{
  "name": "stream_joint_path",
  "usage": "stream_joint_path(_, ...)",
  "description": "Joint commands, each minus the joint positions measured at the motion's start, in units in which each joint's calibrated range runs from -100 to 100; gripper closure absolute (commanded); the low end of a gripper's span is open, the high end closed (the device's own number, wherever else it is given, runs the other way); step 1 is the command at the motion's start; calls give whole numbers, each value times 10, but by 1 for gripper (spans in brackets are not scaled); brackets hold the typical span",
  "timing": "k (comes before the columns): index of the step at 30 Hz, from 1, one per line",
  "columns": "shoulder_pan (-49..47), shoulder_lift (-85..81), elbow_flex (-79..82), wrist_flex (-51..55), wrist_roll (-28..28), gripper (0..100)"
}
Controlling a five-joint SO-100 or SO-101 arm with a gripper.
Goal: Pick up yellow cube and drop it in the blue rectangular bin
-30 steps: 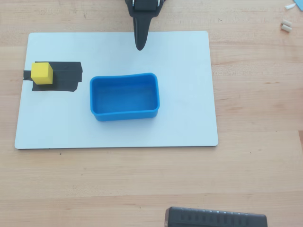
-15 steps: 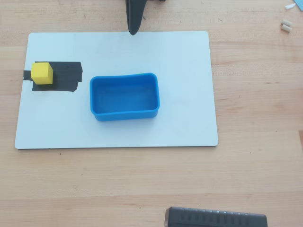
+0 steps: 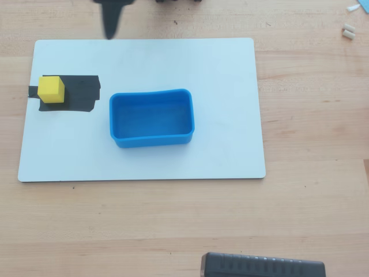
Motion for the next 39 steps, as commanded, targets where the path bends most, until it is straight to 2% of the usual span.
stream_joint_path(1, 59, 59, -107, -13, 32, 100)
stream_joint_path(6, 107, 143, -165, -39, 46, 100)
stream_joint_path(13, 137, 219, -169, -111, 56, 100)
stream_joint_path(24, 142, 305, -165, -218, 70, 100)
stream_joint_path(31, 137, 318, -164, -222, 67, 99)
stream_joint_path(33, 143, 327, -157, -222, 67, 94)
stream_joint_path(37, 154, 329, -151, -229, 61, 75)
stream_joint_path(39, 152, 329, -151, -231, 61, 74)
